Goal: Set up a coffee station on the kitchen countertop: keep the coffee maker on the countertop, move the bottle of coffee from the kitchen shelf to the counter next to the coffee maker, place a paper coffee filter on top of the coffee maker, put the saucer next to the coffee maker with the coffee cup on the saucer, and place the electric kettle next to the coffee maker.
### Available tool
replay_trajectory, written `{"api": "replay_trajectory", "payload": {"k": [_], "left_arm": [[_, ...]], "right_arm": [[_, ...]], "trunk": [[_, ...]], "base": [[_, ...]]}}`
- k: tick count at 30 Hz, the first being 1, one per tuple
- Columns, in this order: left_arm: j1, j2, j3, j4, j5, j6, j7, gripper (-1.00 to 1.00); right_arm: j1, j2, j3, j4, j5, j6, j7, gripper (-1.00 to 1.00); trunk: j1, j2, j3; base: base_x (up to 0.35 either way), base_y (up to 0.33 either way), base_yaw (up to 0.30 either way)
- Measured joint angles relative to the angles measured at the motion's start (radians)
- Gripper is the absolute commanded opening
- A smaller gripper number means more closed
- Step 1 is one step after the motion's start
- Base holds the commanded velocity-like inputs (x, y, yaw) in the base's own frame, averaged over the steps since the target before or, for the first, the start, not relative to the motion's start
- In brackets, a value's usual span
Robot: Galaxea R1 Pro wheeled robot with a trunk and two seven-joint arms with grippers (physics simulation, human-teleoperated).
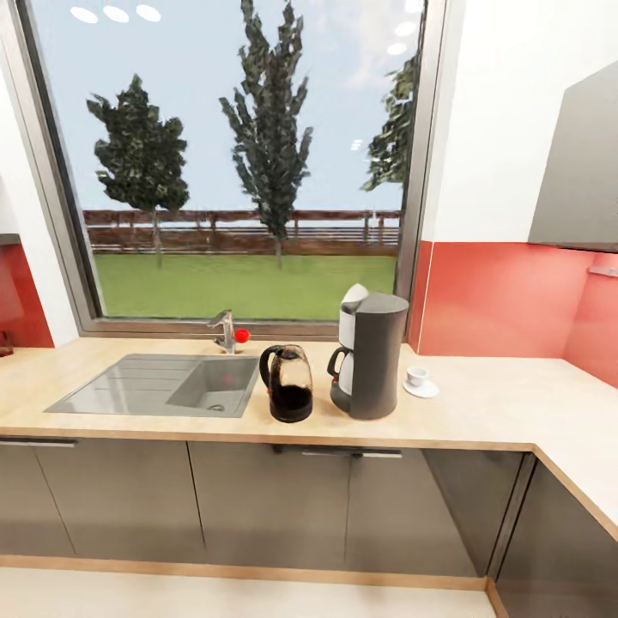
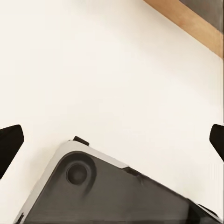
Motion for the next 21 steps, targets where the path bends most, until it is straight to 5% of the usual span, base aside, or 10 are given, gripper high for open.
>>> {"api": "replay_trajectory", "payload": {"k": [6,8,12,14,18,21], "left_arm": [[0.0,-0.027,-0.002,0.011,-0.05,-0.004,-0.001,1.0],[0.0,-0.027,-0.002,0.01,-0.086,-0.004,0.0,1.0],[0.0,-0.029,-0.001,0.01,-0.102,-0.003,0.0,1.0],[-0.001,-0.034,-0.002,0.01,-0.118,-0.002,0.0,1.0],[-0.001,-0.036,-0.001,0.01,-0.137,-0.001,0.0,1.0],[-0.001,-0.036,-0.002,0.01,-0.139,-0.001,0.0,1.0]], "right_arm": [[0.0,0.046,0.0,-0.276,0.021,0.02,-0.032,-1.0],[0.0,0.052,-0.001,-0.443,0.032,0.028,-0.031,-1.0],[0.0,0.063,-0.004,-0.659,0.029,0.032,-0.029,-1.0],[0.0,0.088,-0.002,-0.858,0.029,0.043,-0.028,-1.0],[0.0,0.145,-0.002,-1.214,0.025,0.235,-0.029,-1.0],[0.0,0.155,-0.001,-1.325,0.021,0.286,-0.029,-1.0]], "trunk": [[0.0,0.0,0.0],[0.0,0.0,0.0],[0.0,0.0,0.0],[0.0,0.0,0.0],[0.0,0.0,0.0],[0.0,0.0,0.0]], "base": [[0.0,0.0,0.0],[0.0,0.0,0.0],[0.0,0.0,0.0],[0.0,0.0,0.0],[0.0,0.0,0.0],[0.0,0.0,0.0]]}}
